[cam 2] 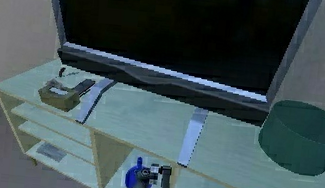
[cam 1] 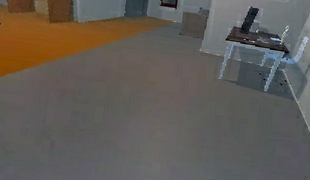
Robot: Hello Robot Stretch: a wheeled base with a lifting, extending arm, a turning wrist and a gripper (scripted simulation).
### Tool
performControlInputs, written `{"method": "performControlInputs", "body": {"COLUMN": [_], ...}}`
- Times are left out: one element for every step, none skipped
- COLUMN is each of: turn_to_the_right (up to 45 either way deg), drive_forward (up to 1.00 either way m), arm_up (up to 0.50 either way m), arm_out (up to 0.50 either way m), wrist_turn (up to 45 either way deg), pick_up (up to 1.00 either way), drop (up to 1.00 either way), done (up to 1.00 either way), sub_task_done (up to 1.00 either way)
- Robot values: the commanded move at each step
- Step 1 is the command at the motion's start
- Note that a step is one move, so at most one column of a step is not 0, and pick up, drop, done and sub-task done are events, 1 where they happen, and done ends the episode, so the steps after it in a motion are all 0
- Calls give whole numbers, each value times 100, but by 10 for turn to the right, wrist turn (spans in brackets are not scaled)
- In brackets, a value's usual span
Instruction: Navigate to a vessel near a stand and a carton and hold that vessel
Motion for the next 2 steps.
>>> {"method": "performControlInputs", "body": {"turn_to_the_right": [0, 0], "drive_forward": [0, 0], "arm_up": [0, 0], "arm_out": [0, 0], "wrist_turn": [450, 450], "pick_up": [0, 0], "drop": [0, 0], "done": [0, 0], "sub_task_done": [0, 0]}}
